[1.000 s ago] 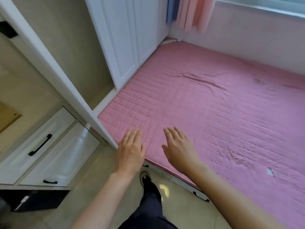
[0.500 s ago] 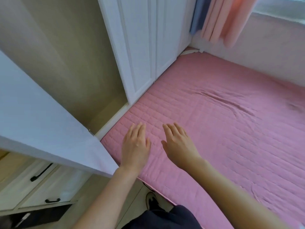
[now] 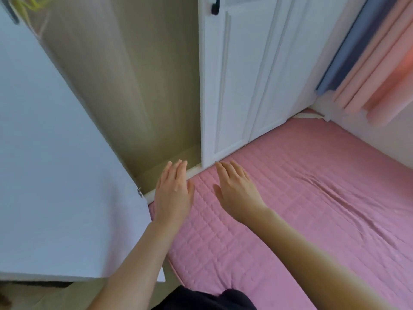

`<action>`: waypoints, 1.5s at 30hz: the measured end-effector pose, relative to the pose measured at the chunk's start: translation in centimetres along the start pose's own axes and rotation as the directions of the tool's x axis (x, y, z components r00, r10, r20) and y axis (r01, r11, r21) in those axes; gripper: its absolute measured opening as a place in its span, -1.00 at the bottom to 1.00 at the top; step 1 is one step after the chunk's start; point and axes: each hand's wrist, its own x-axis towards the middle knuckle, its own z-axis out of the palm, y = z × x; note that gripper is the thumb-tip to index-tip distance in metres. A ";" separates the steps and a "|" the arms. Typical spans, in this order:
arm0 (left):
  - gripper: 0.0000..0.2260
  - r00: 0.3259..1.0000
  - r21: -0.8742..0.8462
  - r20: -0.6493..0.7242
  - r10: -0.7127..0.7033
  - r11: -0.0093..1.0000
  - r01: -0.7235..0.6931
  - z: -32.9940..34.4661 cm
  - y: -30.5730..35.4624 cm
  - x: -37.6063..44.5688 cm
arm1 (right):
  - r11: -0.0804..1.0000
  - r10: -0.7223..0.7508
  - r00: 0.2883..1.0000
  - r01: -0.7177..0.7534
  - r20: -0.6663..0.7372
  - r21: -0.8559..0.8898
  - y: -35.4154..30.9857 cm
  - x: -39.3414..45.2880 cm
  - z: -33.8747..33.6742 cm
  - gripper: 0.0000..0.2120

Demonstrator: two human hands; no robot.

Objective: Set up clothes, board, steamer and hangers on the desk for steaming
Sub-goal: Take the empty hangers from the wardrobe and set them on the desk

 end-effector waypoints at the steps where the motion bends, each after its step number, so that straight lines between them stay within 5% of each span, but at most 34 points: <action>1: -0.60 0.999 0.005 -0.028 -0.029 1.000 0.029 -0.1 0.0 0.9 | 1.000 -0.031 1.000 0.031 0.004 0.004 0.4 1.2 -0.4 -0.47; 13: -0.61 0.948 0.118 -0.279 -0.154 0.974 0.193 -6.8 -0.2 11.9 | 0.936 -0.349 0.935 0.351 -0.065 0.023 0.1 15.2 -6.2 -0.49; 28: -0.60 0.766 0.117 -0.631 -0.124 0.961 0.252 -20.3 -3.7 22.5 | 0.850 -0.512 0.829 0.527 -0.226 0.011 -7.2 29.7 -15.9 -0.52; 34: -0.56 0.719 0.143 -0.687 -0.107 0.950 0.279 -23.8 -4.6 26.7 | 0.835 -0.526 0.807 0.550 -0.269 0.015 -10.4 34.2 -17.9 -0.48; 45: -0.57 0.696 -0.212 -0.544 -0.468 0.880 0.425 -28.4 -7.6 33.6 | 0.825 -0.517 0.823 0.552 -0.236 0.117 -14.0 38.9 -18.4 -0.53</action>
